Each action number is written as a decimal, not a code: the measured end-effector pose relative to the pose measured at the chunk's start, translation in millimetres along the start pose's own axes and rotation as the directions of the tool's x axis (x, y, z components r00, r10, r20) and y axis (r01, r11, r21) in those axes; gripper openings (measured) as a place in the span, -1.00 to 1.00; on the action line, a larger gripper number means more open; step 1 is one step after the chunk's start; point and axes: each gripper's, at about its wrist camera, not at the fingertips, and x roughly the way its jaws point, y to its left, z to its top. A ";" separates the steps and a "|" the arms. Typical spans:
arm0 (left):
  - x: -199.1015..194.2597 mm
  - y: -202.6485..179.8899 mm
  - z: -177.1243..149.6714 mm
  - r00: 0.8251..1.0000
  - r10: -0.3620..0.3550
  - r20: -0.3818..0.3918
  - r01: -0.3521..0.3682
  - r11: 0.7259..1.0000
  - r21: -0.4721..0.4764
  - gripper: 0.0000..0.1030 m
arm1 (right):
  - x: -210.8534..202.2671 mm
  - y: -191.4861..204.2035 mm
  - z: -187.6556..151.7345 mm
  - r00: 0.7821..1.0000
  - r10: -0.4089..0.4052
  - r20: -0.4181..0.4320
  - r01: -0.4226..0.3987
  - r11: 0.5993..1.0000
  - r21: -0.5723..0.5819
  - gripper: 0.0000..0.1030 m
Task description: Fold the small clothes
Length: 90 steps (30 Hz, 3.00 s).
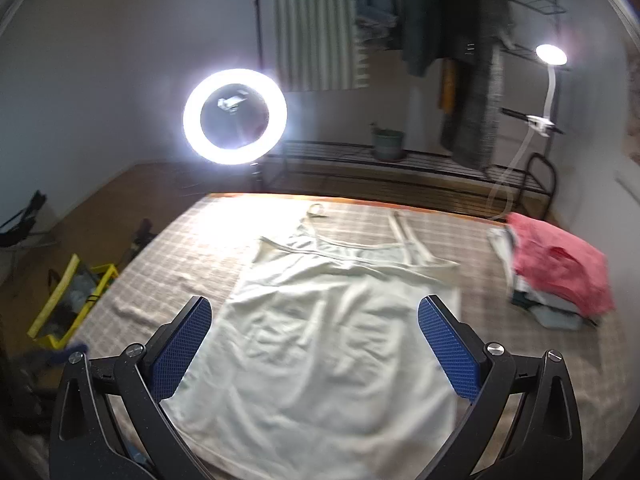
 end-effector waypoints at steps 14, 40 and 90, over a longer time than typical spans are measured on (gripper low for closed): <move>64.6 14.3 -26.7 0.976 -0.029 -0.217 0.013 0.997 -0.074 0.15 | 135.3 25.8 42.9 0.967 0.166 -0.191 -0.166 0.986 0.017 0.85; 95.4 15.1 -18.5 0.947 -0.162 -0.276 0.118 0.979 -0.168 -0.92 | 347.6 72.9 34.6 0.861 0.117 -0.495 -0.097 0.993 0.067 -0.42; 115.8 -137.6 -37.6 0.898 -0.267 -0.349 0.321 0.941 0.107 -0.96 | 311.4 -71.3 19.5 0.898 0.040 -0.438 0.017 0.992 0.125 -0.92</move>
